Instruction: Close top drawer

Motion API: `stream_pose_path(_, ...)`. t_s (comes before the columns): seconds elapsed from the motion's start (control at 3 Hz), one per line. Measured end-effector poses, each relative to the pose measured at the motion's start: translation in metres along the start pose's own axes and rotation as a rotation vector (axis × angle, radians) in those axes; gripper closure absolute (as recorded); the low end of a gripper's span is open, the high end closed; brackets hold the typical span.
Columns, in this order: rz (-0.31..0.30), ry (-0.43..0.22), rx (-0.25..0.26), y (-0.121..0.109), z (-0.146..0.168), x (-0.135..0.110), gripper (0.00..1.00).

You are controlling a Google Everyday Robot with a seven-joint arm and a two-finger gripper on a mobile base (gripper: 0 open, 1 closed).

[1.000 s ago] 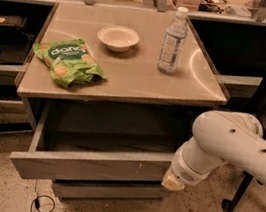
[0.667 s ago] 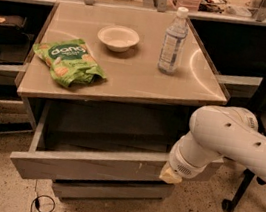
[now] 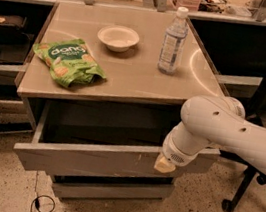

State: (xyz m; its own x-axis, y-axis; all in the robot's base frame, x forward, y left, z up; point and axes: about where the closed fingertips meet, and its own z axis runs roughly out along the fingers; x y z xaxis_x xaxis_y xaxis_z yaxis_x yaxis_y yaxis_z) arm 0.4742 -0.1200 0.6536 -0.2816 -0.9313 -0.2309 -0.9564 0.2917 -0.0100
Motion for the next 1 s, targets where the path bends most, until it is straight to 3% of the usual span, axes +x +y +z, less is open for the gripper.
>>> stream_pose_path(0.33, -0.013, -0.002, -0.002, -0.0095, 0.0046, -0.0081, 1.00)
stream_pose_path(1.0, -0.013, -0.002, -0.002, -0.0095, 0.0047, -0.0082, 0.58)
